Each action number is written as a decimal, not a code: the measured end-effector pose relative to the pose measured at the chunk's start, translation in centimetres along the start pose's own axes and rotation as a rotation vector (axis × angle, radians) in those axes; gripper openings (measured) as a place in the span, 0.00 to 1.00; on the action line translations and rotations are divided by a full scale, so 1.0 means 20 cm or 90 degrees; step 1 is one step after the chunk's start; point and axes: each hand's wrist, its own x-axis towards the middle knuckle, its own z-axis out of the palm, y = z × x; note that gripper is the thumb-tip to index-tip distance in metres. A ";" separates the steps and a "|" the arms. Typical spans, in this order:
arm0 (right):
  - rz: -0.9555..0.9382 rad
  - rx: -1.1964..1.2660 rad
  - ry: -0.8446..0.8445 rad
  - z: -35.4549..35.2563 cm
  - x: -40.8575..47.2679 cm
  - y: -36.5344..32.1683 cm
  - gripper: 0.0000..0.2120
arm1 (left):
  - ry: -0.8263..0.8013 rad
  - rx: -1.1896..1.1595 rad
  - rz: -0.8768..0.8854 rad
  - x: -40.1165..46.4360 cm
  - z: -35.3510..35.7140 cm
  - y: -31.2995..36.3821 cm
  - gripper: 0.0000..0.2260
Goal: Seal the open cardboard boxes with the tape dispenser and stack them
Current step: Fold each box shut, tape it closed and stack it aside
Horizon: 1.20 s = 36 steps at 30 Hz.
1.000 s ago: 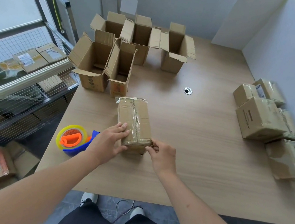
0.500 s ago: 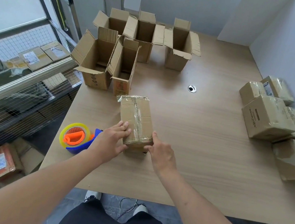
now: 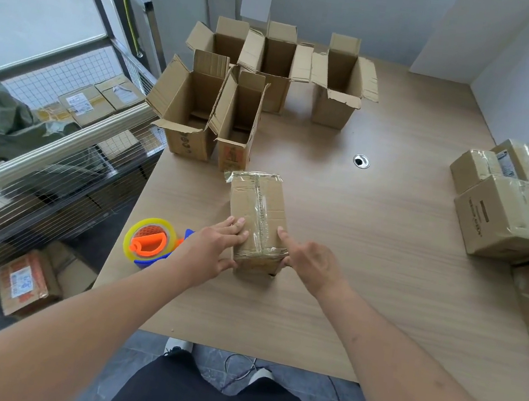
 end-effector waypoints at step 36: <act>0.066 -0.074 -0.030 -0.23 -0.03 -0.03 0.29 | -0.125 0.123 0.088 0.09 -0.08 0.05 0.27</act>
